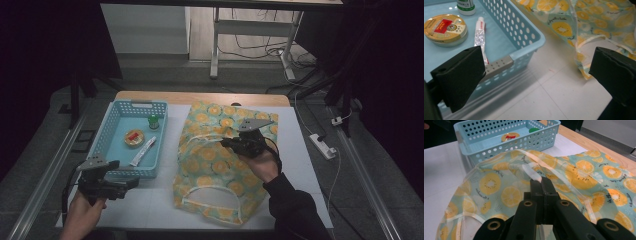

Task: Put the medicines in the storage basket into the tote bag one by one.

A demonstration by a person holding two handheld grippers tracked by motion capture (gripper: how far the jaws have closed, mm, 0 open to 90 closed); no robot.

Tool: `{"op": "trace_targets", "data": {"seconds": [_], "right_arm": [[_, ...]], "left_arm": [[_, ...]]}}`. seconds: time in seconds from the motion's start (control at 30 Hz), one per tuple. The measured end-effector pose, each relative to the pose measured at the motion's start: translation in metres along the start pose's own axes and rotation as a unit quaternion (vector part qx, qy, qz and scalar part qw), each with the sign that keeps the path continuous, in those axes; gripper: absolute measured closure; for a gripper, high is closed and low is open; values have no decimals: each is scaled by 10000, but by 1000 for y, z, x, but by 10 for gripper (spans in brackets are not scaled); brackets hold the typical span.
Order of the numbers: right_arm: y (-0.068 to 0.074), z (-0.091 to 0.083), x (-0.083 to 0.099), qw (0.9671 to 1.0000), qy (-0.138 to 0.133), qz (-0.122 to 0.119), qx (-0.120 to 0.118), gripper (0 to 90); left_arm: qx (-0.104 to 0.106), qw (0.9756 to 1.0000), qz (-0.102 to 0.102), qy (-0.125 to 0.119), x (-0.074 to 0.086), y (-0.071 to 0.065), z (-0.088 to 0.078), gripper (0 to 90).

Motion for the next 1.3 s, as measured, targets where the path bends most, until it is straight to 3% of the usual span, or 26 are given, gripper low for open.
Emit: {"op": "trace_targets", "data": {"seconds": [0.23,0.87,1.1,1.3], "right_arm": [[1,0,0,10000,3,-19,-6,900],[0,2,0,10000,10,-10,-17,900],[1,2,0,10000,6,-2,-35,900],[1,3,0,10000,3,-3,-42,900]], "left_arm": [[-71,9998,33,168,-9,9,9,2],[-181,9988,-147,441,-36,44,33,1],[-111,9986,-156,493,-47,53,40,0],[-230,9978,-122,602,-54,62,50,0]]}}
Point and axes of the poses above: each handheld gripper's, and its own axes: z roughly forward along the jaws, x roughly out of its underside, y roughly to its left, the point moved 9 cm from there along z, roughly forward along the jaws
